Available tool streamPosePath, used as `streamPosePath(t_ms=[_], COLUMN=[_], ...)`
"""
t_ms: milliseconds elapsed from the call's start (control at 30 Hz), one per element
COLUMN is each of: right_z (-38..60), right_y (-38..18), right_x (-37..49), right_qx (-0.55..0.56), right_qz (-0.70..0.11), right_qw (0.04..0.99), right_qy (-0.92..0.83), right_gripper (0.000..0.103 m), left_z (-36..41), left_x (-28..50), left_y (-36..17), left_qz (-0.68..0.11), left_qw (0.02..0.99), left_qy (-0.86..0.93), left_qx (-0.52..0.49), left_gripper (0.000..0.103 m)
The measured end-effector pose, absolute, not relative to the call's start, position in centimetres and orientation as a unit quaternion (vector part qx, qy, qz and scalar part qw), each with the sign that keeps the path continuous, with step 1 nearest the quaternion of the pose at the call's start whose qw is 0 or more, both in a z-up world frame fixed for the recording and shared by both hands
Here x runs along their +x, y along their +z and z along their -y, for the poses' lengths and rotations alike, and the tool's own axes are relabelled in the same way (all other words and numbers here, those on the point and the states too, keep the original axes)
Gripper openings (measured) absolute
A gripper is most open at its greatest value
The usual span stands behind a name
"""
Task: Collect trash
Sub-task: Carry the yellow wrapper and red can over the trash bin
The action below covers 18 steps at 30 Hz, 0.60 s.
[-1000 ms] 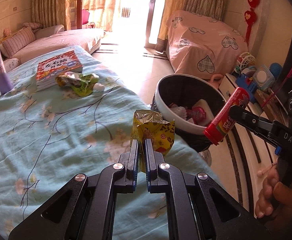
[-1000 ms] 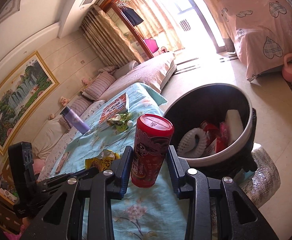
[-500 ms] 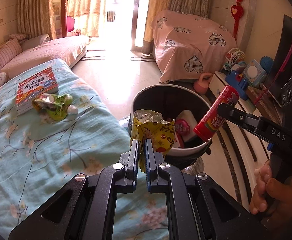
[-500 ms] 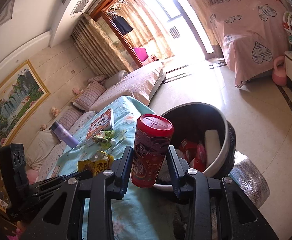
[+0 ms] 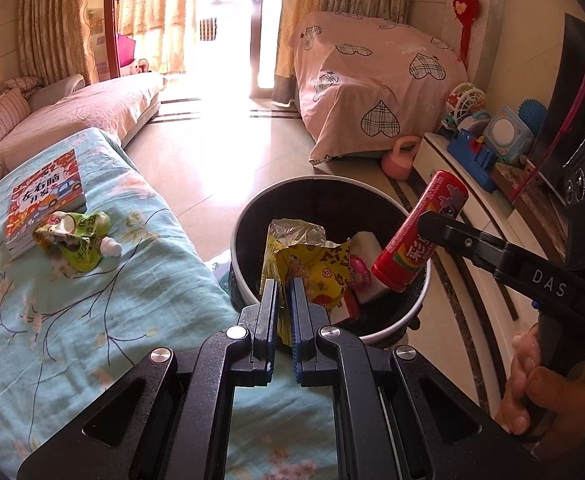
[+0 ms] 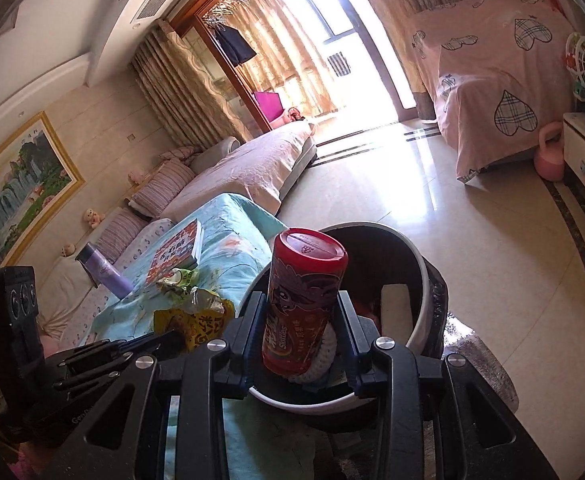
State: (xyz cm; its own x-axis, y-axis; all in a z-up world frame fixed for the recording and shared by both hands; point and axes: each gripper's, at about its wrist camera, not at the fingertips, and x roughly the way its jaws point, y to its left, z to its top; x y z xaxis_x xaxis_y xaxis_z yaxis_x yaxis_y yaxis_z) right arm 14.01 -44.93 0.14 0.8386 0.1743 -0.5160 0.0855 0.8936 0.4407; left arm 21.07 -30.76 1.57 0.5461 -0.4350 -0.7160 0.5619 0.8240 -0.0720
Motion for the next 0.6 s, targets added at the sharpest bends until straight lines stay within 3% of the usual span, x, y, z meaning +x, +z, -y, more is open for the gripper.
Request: streamPosePath(t_ms=[600], right_z=[45.3], right_y=[-0.7], right_x=[15.5], right_qx=[0.221], right_qz=[-0.302], right_qw=[0.927], right_qy=[0.013], right_gripper=[0.035], left_z=[32.4], left_x=[22.5], left_y=[0.4], left_qz=[-0.400], left_qw=[0.868], left_qy=[-0.280], left_qx=[0.092], left_gripper=[0.006])
